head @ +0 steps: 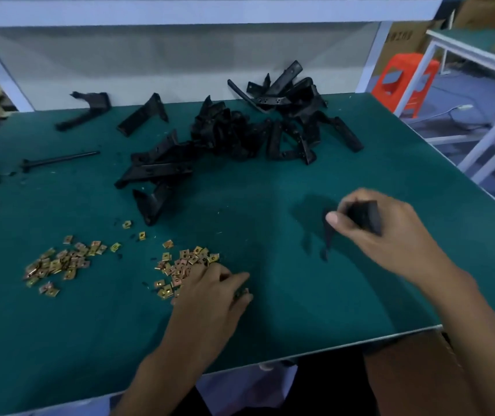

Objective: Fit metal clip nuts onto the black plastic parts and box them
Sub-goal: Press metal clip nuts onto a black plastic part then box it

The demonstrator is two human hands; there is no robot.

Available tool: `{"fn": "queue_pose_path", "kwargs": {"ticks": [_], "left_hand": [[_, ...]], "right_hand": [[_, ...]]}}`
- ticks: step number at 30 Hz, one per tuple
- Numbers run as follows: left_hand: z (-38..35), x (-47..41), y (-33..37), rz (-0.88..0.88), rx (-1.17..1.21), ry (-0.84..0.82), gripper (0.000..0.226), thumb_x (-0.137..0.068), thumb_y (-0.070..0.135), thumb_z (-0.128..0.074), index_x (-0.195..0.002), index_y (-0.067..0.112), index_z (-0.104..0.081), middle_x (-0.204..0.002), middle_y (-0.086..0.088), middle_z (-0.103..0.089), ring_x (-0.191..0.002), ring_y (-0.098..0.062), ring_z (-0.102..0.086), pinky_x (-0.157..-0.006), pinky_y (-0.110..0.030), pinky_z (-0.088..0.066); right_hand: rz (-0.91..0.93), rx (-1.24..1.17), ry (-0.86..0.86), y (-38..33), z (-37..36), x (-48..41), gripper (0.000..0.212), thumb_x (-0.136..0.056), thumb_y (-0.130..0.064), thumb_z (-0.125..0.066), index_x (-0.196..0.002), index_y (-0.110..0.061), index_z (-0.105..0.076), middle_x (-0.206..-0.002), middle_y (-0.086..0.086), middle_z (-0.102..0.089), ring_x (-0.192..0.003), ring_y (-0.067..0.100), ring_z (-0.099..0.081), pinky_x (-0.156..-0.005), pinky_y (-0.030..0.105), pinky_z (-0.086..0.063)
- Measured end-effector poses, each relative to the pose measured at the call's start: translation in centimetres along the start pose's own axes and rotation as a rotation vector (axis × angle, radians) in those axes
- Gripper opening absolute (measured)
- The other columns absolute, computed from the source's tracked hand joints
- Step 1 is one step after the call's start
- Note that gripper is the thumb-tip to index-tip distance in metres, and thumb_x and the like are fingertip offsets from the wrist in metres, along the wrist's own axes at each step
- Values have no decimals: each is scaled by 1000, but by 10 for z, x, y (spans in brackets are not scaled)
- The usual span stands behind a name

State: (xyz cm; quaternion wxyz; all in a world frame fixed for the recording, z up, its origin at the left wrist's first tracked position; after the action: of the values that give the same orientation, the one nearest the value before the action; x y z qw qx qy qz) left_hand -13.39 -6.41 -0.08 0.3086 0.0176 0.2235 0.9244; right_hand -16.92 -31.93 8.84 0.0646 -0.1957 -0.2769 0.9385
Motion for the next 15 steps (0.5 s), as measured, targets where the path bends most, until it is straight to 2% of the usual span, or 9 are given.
{"fn": "queue_pose_path", "kwargs": {"ticks": [2, 3, 6, 7, 9, 12, 14, 15], "left_hand": [[-6, -2, 3, -3, -13, -9, 28, -96, 40, -62, -123, 33, -68, -108, 11, -58, -105, -12, -40, -86, -22, -31], [-8, -3, 3, 5, -6, -16, 23, -96, 39, -62, -117, 33, -68, -107, 13, -56, -104, -11, -38, -85, -21, -28], [-11, -5, -1, 29, 30, -36, 6, -96, 36, -62, -100, 37, -57, -98, 22, -51, -98, -7, -35, -78, -20, -23], [-9, -5, -1, 31, 64, -23, 10, -95, 34, -64, -96, 37, -54, -93, 23, -52, -95, -5, -38, -77, -20, -26], [-4, -2, -3, 63, 194, 3, 13, -93, 30, -67, -96, 37, -57, -88, 26, -54, -91, 1, -47, -77, -11, -33], [2, 2, -5, 130, 434, 7, 12, -94, 30, -67, -100, 40, -64, -89, 26, -65, -94, 9, -57, -75, -5, -41], [5, 3, -4, 142, 579, -7, 12, -94, 26, -67, -94, 38, -67, -92, 23, -68, -91, 3, -62, -74, -8, -45], [5, 3, -2, 150, 649, -23, 14, -95, 23, -65, -93, 37, -69, -93, 20, -70, -89, -1, -64, -74, -11, -47]], "right_hand": [[-45, 82, -112, 6, -12, 9, 48, -88, -73, -43, -74, -30, -57, -75, -11, -59, -70, 5, -58, -60, 26, -39], [-57, 99, -157, 7, -20, 13, 54, -90, -73, -41, -69, -25, -54, -70, -5, -54, -66, 8, -56, -59, 30, -38], [-103, 76, -274, 11, -46, 30, 50, -92, -63, -44, -72, -18, -53, -75, -4, -50, -69, 15, -55, -64, 36, -41], [-132, 68, -287, 16, -51, 37, 48, -92, -61, -45, -76, -18, -58, -77, -3, -52, -71, 17, -57, -66, 36, -44], [-210, 76, -261, 29, -48, 50, 55, -89, -67, -43, -82, -17, -65, -72, -4, -58, -71, 16, -60, -67, 35, -46], [-308, 130, -233, 49, -34, 64, 74, -82, -78, -34, -78, -12, -66, -57, -1, -56, -62, 19, -61, -60, 37, -45], [-382, -67, -133, 53, -27, 74, 65, -84, -73, -42, -85, -15, -72, -72, 0, -69, -77, 19, -68, -70, 37, -51], [-431, -282, -52, 49, -27, 79, 52, -88, -66, -48, -93, -21, -74, -84, -1, -73, -83, 17, -70, -73, 35, -53]]}}
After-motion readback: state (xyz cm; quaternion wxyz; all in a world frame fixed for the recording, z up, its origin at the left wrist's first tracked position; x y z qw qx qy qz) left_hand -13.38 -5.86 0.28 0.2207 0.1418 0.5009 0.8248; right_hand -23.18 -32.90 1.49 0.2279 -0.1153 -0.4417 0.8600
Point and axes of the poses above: each hand's wrist, its own x-axis away from the middle knuckle, its own z-axis out of the back of the hand, y = z × x, the point moved 10 cm from there along -x, towards the middle knuckle
